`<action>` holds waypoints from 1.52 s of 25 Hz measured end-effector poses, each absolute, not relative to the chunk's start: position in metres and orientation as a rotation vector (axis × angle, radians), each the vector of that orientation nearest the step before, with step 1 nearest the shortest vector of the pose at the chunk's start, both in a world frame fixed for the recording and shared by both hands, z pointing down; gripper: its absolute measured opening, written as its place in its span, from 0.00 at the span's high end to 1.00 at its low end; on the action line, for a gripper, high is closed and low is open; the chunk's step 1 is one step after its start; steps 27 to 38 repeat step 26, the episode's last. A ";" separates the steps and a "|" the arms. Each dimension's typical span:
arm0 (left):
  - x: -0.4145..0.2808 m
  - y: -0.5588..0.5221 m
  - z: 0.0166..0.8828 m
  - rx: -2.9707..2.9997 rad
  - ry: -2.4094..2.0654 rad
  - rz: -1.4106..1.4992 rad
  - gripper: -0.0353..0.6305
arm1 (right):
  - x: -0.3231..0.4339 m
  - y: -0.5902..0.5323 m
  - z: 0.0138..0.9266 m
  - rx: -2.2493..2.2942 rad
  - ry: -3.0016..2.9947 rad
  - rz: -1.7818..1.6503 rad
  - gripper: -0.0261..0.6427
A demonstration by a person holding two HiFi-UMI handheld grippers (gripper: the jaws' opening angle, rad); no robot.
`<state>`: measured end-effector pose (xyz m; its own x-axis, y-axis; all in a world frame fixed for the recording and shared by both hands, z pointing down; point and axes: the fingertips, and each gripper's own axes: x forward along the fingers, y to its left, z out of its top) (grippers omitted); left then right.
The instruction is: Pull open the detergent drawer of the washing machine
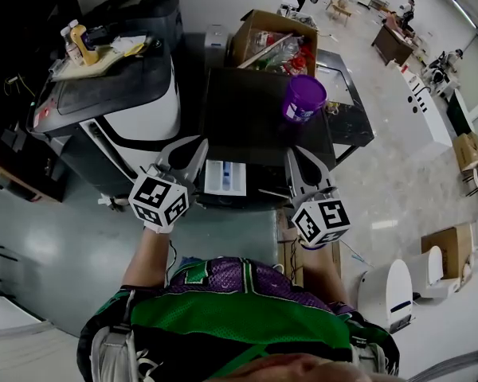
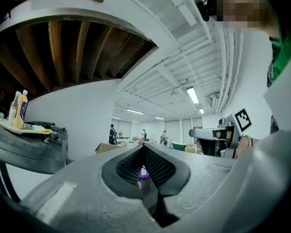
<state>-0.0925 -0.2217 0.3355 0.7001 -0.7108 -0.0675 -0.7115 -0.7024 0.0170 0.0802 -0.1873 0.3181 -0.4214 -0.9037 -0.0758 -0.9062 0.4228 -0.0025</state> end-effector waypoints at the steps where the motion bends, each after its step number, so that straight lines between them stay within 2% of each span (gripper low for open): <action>1: -0.092 -0.221 0.336 -2.891 1.208 0.109 0.92 | 0.080 -0.187 0.318 -1.657 2.593 0.066 0.96; 10: -0.090 -0.221 0.345 -2.984 1.225 0.206 0.92 | 0.083 -0.183 0.323 -1.660 2.607 0.063 0.96; 38: -0.076 -0.213 0.333 -2.981 1.162 0.244 0.92 | 0.084 -0.179 0.322 -1.633 2.633 0.066 0.96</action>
